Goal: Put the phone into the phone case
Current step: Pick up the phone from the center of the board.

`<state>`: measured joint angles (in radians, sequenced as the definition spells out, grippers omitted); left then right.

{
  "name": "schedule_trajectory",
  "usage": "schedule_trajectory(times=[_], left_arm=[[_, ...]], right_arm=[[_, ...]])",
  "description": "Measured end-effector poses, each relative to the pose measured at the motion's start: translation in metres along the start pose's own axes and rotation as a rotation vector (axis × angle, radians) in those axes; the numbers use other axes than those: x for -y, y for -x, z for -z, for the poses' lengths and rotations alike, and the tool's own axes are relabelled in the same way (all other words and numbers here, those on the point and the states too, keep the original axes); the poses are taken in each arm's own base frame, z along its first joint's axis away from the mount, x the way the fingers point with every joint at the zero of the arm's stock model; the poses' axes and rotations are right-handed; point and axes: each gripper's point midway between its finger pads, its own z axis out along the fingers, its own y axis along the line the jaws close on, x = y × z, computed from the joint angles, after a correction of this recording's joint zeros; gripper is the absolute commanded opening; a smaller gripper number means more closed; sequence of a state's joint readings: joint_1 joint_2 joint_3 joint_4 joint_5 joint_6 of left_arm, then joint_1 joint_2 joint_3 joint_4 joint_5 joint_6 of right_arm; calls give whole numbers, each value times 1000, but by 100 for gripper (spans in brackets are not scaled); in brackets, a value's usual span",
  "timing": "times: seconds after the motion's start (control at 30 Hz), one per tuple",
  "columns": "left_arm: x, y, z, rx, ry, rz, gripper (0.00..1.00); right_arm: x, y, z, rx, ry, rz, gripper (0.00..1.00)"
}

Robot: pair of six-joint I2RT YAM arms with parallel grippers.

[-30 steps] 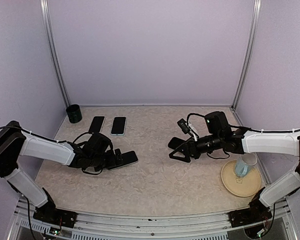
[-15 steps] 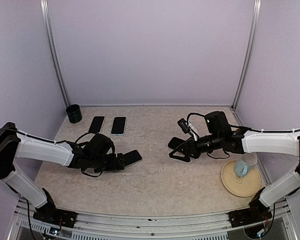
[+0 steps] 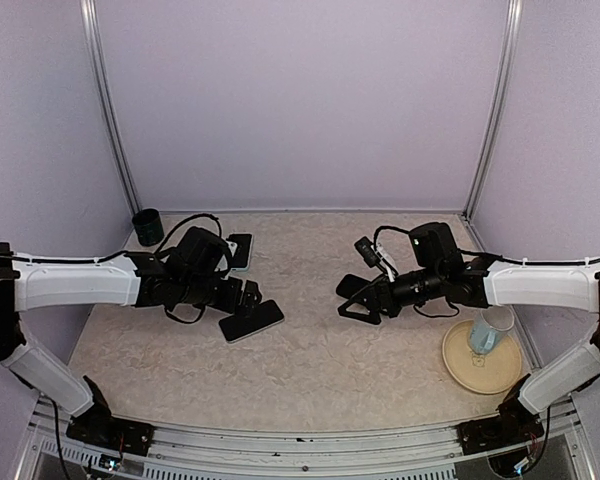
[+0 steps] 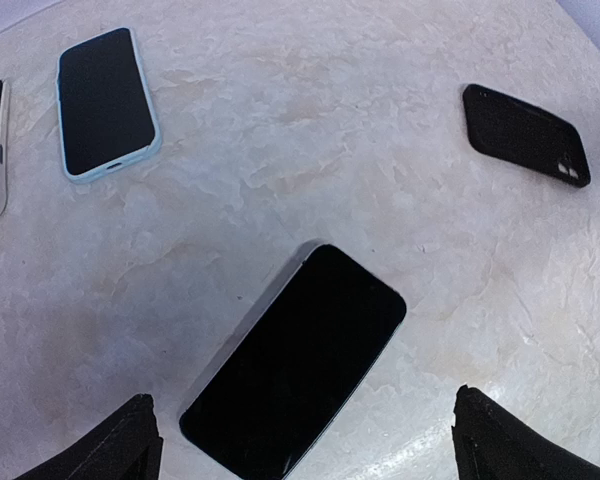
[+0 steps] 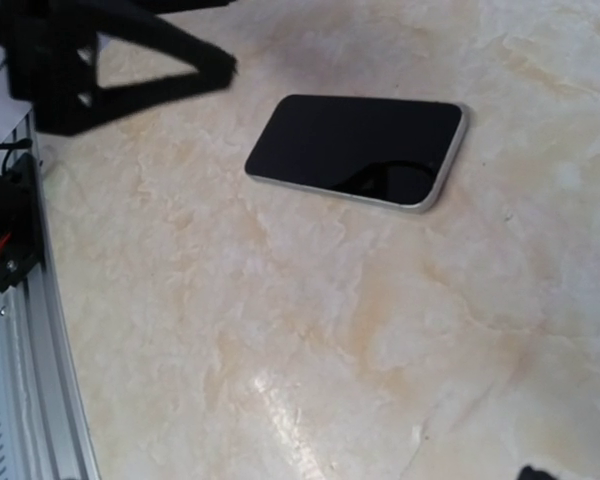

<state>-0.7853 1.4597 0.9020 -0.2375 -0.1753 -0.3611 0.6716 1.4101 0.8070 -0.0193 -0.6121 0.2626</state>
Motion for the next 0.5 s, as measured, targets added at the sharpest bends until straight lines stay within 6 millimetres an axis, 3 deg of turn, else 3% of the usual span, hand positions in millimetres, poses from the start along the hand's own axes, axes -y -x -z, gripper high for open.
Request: schedule_trajectory(times=[0.33, 0.5], left_arm=[[5, -29, -28, -135, -62, -302, 99], [20, -28, -41, -163, -146, -433, 99]], right_arm=[[-4, 0, 1, -2, 23, 9, 93], [-9, 4, 4, 11, 33, 20, 93]])
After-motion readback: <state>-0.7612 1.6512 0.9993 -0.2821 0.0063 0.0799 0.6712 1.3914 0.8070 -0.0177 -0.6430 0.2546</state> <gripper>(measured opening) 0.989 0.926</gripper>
